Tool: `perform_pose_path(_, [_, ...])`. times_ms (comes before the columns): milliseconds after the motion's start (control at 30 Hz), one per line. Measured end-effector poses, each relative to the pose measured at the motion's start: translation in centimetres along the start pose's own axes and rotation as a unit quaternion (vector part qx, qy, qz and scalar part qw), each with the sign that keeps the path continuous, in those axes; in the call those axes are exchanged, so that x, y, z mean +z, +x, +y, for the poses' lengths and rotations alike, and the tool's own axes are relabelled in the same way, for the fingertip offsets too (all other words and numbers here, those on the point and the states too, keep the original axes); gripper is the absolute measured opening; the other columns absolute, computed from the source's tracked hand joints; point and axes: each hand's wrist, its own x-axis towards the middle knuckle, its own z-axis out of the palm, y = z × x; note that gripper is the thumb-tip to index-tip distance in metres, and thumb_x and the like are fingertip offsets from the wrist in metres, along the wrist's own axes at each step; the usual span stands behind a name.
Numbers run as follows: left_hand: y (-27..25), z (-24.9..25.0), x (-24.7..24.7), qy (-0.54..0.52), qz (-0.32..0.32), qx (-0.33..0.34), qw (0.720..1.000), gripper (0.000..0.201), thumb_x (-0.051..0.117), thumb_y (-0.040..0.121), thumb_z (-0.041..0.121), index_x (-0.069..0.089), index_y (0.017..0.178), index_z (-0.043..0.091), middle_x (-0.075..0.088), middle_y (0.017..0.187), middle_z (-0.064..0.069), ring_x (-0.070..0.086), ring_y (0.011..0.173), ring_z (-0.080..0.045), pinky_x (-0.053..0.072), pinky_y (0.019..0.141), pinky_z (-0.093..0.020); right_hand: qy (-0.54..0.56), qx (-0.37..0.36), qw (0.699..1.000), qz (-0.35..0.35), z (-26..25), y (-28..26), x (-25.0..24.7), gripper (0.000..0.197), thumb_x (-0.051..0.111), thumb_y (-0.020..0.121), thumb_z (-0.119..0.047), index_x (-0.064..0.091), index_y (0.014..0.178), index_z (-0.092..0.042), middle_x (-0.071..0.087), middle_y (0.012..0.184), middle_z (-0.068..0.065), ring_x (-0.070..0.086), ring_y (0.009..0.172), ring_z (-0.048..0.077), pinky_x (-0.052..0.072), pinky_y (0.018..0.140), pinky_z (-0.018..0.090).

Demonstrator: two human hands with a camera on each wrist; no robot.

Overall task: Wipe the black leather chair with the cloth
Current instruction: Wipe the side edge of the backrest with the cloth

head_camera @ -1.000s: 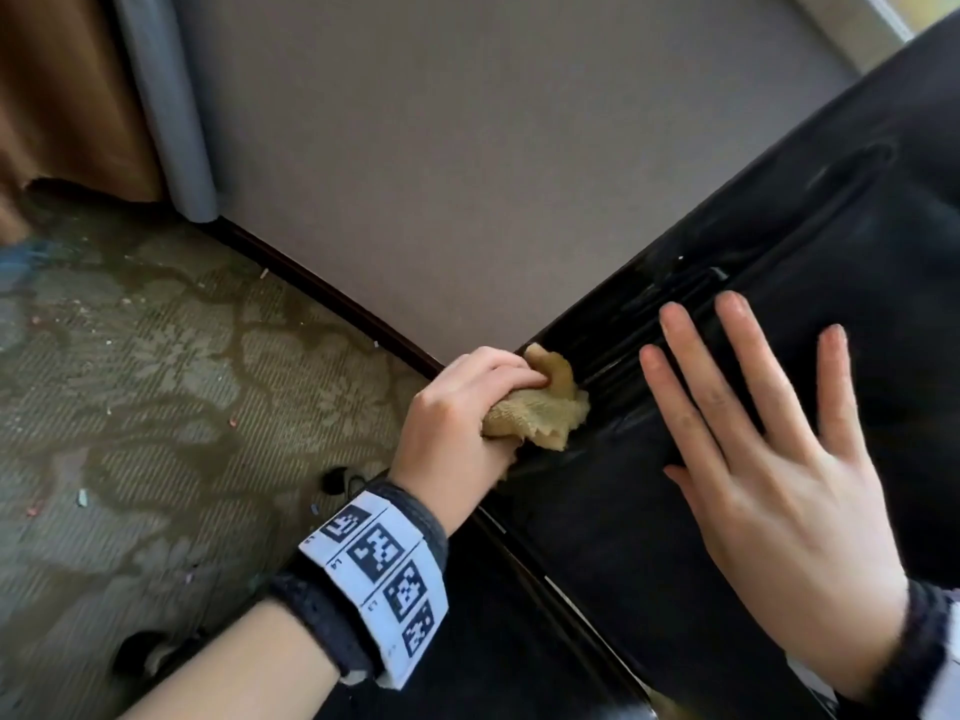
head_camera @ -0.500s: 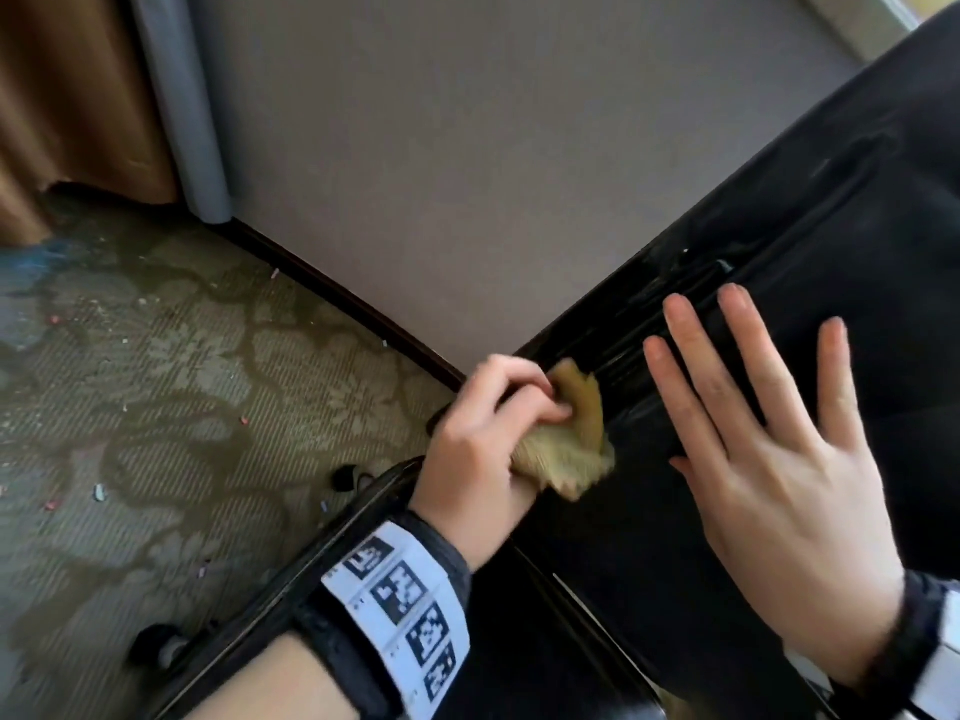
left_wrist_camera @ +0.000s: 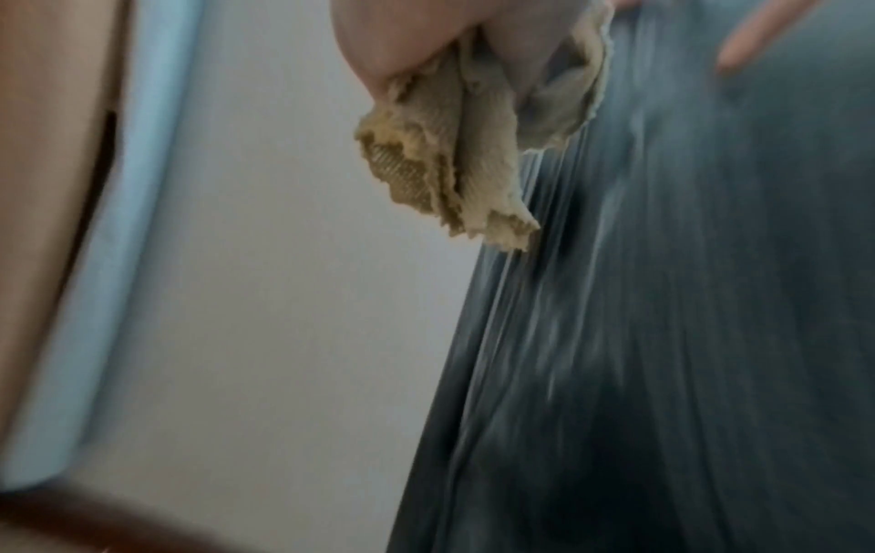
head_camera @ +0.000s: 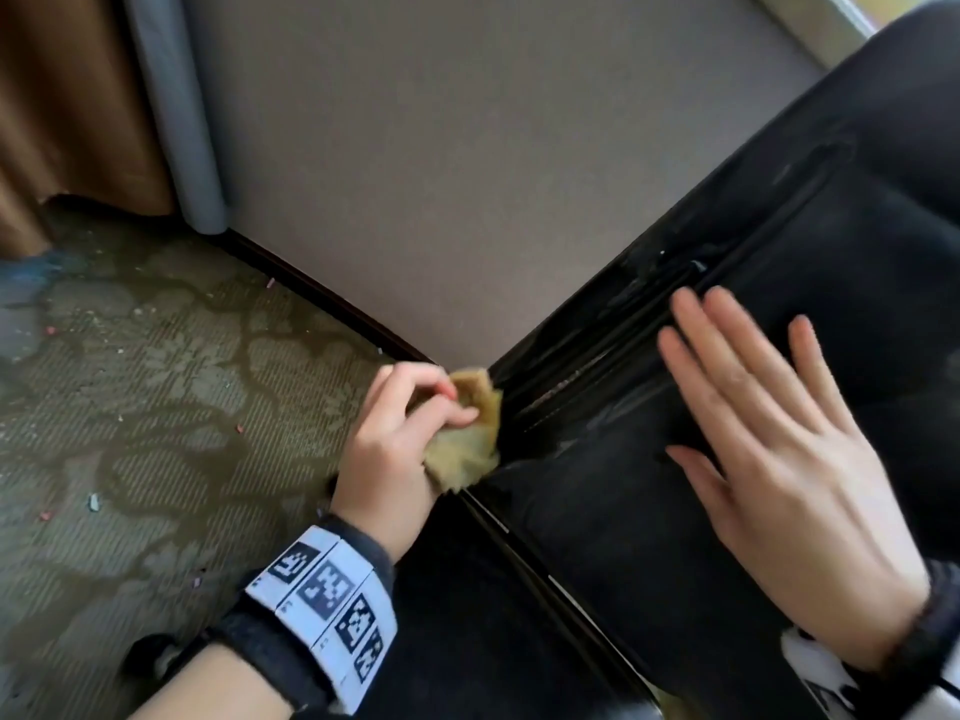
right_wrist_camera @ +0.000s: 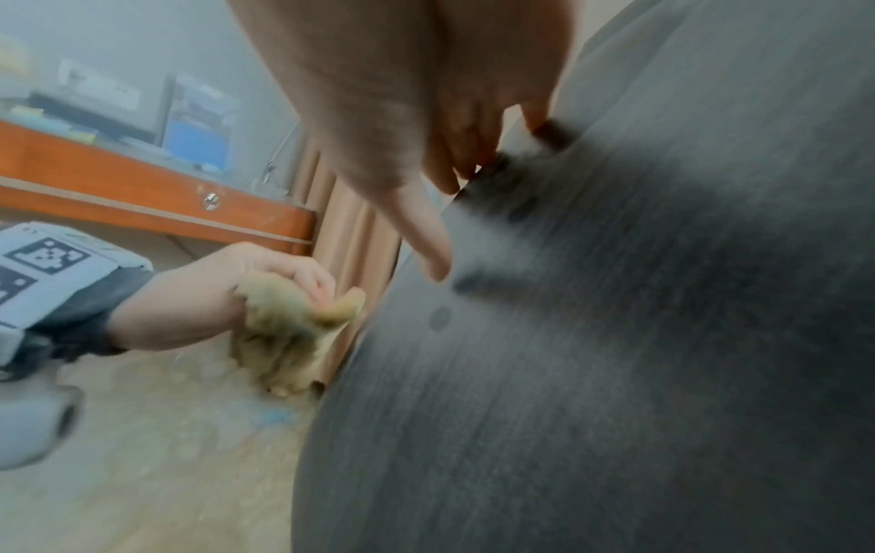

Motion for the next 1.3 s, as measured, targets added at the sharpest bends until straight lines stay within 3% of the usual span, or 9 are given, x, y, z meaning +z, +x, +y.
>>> perform_pose_path(200, [5.4, 8.5, 2.3, -0.053, 0.032, 0.167, 0.984, 0.023, 0.056, 0.089, 0.003, 0.069, 0.107, 0.005, 0.059, 0.111, -0.013, 0.051, 0.106, -0.026, 0.046, 0.092, -0.031, 0.013, 0.049, 0.999, 0.02, 2.9, -1.5, -0.9, 0.068, 0.056, 0.082, -0.017, 0.029, 0.142, -0.002, 0.019, 0.155, 0.01, 0.016, 0.145, 0.025, 0.022, 0.116, 0.044])
perform_pose_path(300, [5.1, 7.6, 4.3, -0.022, 0.023, 0.19, 0.981, 0.035, 0.034, 0.1, 0.013, 0.066, 0.113, 0.011, 0.047, 0.118, 0.0, 0.045, 0.104, -0.021, 0.048, 0.087, -0.035, 0.024, 0.04, 0.999, 0.026, 4.0, -1.4, -0.9, 0.068, 0.055, 0.083, -0.018, 0.026, 0.143, -0.004, 0.019, 0.155, 0.007, 0.016, 0.145, 0.023, 0.024, 0.116, 0.044])
perform_pose_path(567, [1.2, 2.0, 3.6, 0.039, -0.017, 0.226, 0.973, 0.037, 0.03, 0.101, 0.02, 0.064, 0.113, 0.016, 0.045, 0.118, 0.0, 0.042, 0.092, -0.019, 0.04, 0.083, -0.024, 0.01, 0.042, 0.998, 0.044, 2.6, -1.6, -0.2, 0.066, 0.064, 0.08, -0.003, 0.035, 0.139, 0.003, 0.024, 0.152, 0.014, 0.018, 0.143, 0.03, 0.025, 0.114, 0.049])
perform_pose_path(700, [-3.4, -2.7, 2.6, 0.112, -0.123, 0.181, 0.969, 0.032, 0.026, 0.099, 0.018, 0.056, 0.107, 0.021, 0.045, 0.114, 0.0, 0.045, 0.091, -0.017, 0.037, 0.074, -0.018, 0.038, 0.01, 0.999, 0.033, 1.0, -0.9, 0.3, 0.067, 0.068, 0.078, -0.008, 0.04, 0.137, 0.001, 0.028, 0.151, 0.013, 0.021, 0.142, 0.03, 0.024, 0.115, 0.047])
perform_pose_path(800, [-6.4, -6.1, 1.3, 0.154, -0.176, 0.076, 0.969, 0.039, 0.047, 0.072, 0.0, 0.069, 0.099, 0.017, 0.048, 0.109, -0.001, 0.05, 0.094, -0.017, 0.043, 0.075, -0.022, 0.028, -0.038, 0.999, 0.007, -0.6, -0.1, 0.9, 0.069, 0.072, 0.075, -0.013, 0.042, 0.136, -0.001, 0.031, 0.15, 0.011, 0.022, 0.142, 0.028, 0.023, 0.114, 0.047])
perform_pose_path(867, [-6.9, -6.6, 0.5, 0.115, -0.154, -0.02, 0.981, 0.07, 0.054, 0.048, -0.023, 0.069, 0.106, 0.013, 0.054, 0.113, -0.004, 0.047, 0.102, -0.015, 0.043, 0.09, -0.014, 0.008, -0.053, 0.998, -0.017, -1.5, 0.6, 1.3, 0.073, 0.071, 0.073, -0.016, 0.04, 0.138, -0.001, 0.03, 0.151, 0.01, 0.02, 0.142, 0.027, 0.019, 0.115, 0.048])
perform_pose_path(967, [-4.8, -3.9, -0.3, 0.066, -0.011, -0.127, 0.99, 0.076, 0.058, 0.049, -0.031, 0.065, 0.115, 0.006, 0.061, 0.116, -0.01, 0.047, 0.108, -0.017, 0.025, 0.099, -0.001, -0.02, -0.054, 0.997, -0.047, -2.2, 1.2, 1.6, 0.076, 0.065, 0.074, -0.018, 0.034, 0.141, -0.003, 0.024, 0.154, 0.009, 0.015, 0.144, 0.027, 0.012, 0.117, 0.049])
perform_pose_path(1067, [-3.1, -0.3, 1.2, 0.015, 0.044, -0.133, 0.99, 0.071, 0.066, 0.06, -0.022, 0.056, 0.126, 0.003, 0.055, 0.129, -0.008, 0.048, 0.118, -0.017, 0.027, 0.105, -0.008, -0.003, -0.041, 0.998, -0.047, -2.6, 1.2, 1.3, 0.075, 0.063, 0.072, -0.015, 0.035, 0.141, -0.003, 0.025, 0.154, 0.01, 0.016, 0.143, 0.028, 0.011, 0.117, 0.05])
perform_pose_path(1300, [-4.7, 0.8, 4.9, -0.003, -0.04, -0.062, 0.997, 0.072, 0.069, 0.065, -0.02, 0.046, 0.131, -0.001, 0.049, 0.136, -0.01, 0.045, 0.127, -0.017, 0.034, 0.109, -0.023, -0.018, -0.048, 0.998, -0.041, -2.4, 1.5, 1.7, 0.065, 0.052, 0.08, -0.007, 0.032, 0.142, -0.004, 0.023, 0.154, 0.008, 0.013, 0.144, 0.027, 0.006, 0.117, 0.048])
